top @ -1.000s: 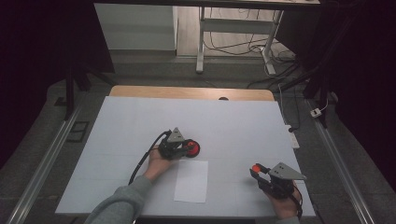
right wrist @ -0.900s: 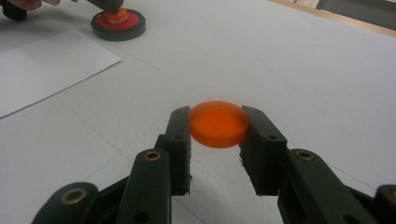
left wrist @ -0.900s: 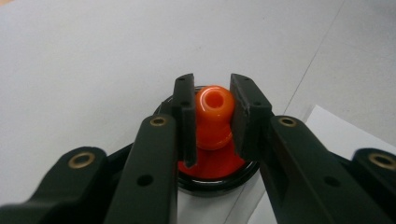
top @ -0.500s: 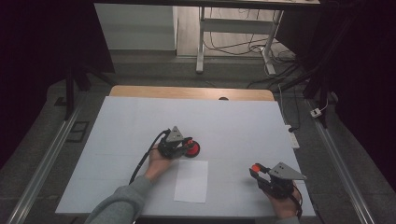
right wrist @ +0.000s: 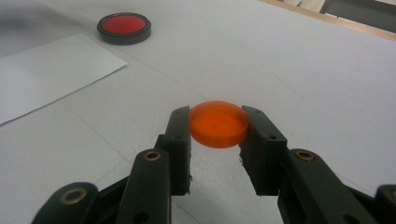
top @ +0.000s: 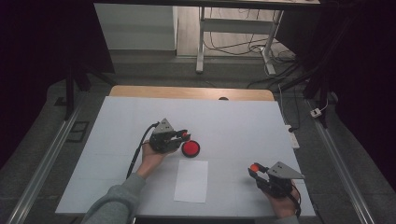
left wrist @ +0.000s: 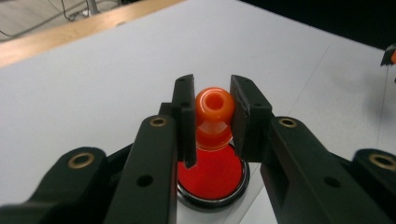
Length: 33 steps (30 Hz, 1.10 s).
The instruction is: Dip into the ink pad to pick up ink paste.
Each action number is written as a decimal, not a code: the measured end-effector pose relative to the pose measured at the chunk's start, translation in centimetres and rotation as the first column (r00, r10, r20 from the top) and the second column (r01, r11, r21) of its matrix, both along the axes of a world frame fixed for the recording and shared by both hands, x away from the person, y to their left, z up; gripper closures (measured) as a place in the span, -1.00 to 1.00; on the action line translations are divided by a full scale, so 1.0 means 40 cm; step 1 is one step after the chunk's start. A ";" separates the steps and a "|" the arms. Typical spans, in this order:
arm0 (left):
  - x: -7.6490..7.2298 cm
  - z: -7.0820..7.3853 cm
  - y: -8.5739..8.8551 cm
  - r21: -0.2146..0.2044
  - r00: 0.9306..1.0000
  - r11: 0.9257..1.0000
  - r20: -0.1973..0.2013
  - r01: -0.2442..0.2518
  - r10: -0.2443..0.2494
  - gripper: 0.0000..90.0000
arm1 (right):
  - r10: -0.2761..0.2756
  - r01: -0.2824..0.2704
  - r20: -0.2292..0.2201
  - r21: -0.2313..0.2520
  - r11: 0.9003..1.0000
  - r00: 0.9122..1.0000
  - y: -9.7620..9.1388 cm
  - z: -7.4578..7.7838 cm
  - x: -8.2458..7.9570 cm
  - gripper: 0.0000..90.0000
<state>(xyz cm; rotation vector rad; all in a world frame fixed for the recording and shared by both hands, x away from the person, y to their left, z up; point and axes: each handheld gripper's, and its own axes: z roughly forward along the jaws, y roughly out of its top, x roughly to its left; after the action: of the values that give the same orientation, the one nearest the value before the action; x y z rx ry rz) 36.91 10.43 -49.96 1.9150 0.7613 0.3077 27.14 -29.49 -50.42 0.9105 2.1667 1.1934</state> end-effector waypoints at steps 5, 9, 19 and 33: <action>0.001 -0.020 -0.018 0.040 1.000 0.999 -0.008 0.024 -0.023 0.61 | -0.002 0.002 0.002 0.004 1.000 1.000 -0.003 0.000 0.000 0.42; 0.004 -0.037 -0.030 0.064 0.999 0.997 -0.019 0.031 -0.030 0.61 | -0.007 0.007 -0.001 0.002 1.000 1.000 -0.007 0.000 0.000 0.42; 0.010 -0.070 -0.056 0.120 0.999 0.992 -0.023 0.030 -0.028 0.61 | -0.004 0.004 -0.003 -0.002 1.000 1.000 -0.007 -0.002 0.002 0.42; 0.011 -0.079 -0.058 0.127 1.000 0.992 -0.011 0.021 -0.020 0.61 | -0.004 0.004 -0.002 -0.003 1.000 1.000 -0.008 -0.002 0.001 0.42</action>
<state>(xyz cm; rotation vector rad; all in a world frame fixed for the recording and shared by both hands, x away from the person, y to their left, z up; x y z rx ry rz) 37.33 8.11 -53.12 2.0443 0.7428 0.3413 27.19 -29.82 -50.48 0.9155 2.1668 1.1874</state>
